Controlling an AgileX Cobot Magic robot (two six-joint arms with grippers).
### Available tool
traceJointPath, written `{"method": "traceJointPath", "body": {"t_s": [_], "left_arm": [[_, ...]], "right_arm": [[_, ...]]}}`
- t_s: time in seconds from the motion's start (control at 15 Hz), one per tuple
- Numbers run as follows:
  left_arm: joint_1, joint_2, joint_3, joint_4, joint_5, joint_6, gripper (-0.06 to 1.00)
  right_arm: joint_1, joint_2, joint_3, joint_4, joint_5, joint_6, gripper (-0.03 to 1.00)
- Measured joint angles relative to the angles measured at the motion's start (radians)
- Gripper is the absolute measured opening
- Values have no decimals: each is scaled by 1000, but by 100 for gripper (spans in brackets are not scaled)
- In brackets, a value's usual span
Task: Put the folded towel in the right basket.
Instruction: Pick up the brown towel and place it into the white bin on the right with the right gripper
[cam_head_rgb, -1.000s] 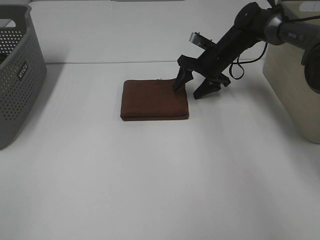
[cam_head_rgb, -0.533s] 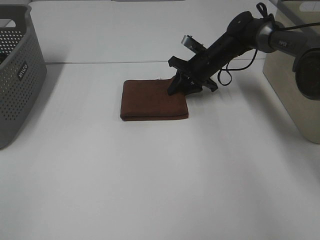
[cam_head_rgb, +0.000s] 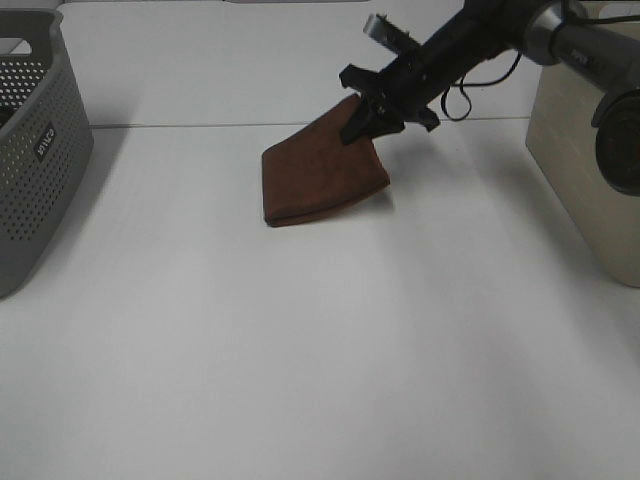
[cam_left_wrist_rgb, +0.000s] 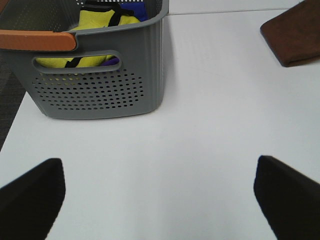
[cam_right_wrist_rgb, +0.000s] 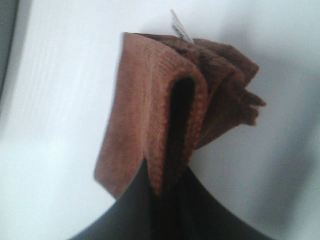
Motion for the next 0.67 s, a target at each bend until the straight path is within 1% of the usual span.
{"method": "traceJointPath", "body": {"t_s": [0.13,0.27,0.4,0.53,0.6,0.67], "left_arm": [[0,0,0,0,0,0,97],[0,0,0,0,0,0,97],[0,0,0,0,0,0,97],[0,0,0,0,0,0,97],[0,0,0,0,0,0,97],[0,0,0,0,0,0,97]], "right_arm": [[0,-68,-85,-47,5,1,6],[0,-165,-107,-136,8,1,6],[0,-256,-110,-285,16,21,6],[-4,-333,-110,-457,21,56,6],[-11,-366,-110,-521,22,63,6],[-28,-397,-110,-560,23,64,6]]}}
